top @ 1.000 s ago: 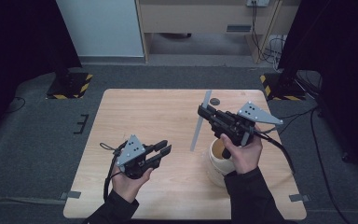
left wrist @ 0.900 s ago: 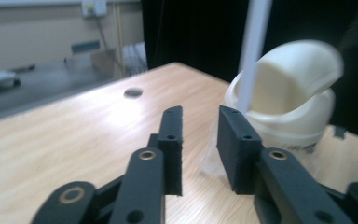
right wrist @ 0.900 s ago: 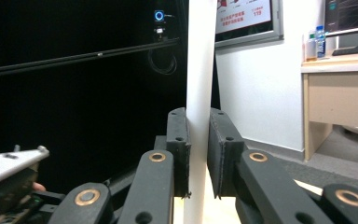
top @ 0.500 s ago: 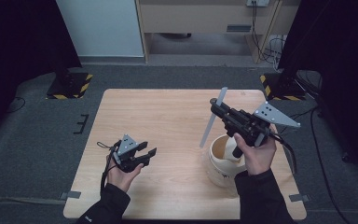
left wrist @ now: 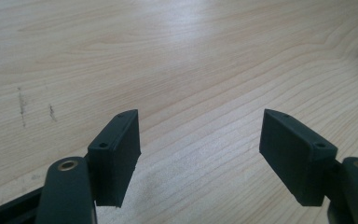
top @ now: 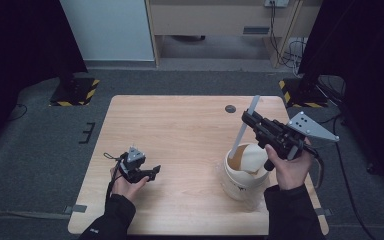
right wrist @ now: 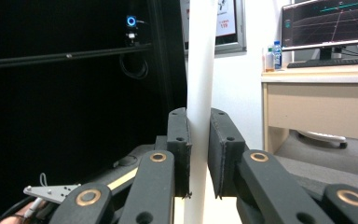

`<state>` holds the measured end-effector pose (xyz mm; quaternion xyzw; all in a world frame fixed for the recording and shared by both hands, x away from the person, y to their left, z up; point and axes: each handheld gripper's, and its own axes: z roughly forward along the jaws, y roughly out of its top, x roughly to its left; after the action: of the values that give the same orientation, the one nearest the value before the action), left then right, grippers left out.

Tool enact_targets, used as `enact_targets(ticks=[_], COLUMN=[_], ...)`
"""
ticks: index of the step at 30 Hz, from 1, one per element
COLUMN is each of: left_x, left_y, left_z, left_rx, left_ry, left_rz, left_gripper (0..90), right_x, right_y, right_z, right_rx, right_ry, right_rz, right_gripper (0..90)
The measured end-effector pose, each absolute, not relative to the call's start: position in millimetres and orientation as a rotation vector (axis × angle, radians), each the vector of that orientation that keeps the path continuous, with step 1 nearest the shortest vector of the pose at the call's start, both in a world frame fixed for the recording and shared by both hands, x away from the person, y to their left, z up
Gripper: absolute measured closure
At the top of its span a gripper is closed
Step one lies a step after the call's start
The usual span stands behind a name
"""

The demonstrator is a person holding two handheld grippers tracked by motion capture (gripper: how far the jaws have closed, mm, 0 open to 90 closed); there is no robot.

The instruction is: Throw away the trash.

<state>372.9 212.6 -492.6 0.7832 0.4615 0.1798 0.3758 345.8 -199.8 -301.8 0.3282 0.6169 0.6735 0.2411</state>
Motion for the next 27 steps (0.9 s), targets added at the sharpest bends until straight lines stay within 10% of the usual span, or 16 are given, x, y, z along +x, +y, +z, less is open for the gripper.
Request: enact_targets(ticks=[27], left_x=[374], left_y=[209], left_z=[-497], left_rx=[2.052], left_ry=[1.174], left_rz=[0.433], left_gripper=[27.9], right_x=[342], right_y=[-203], right_z=[-337], right_rx=[0.952], right_ry=[1.804], right_rz=[1.713], right_gripper=[78.8])
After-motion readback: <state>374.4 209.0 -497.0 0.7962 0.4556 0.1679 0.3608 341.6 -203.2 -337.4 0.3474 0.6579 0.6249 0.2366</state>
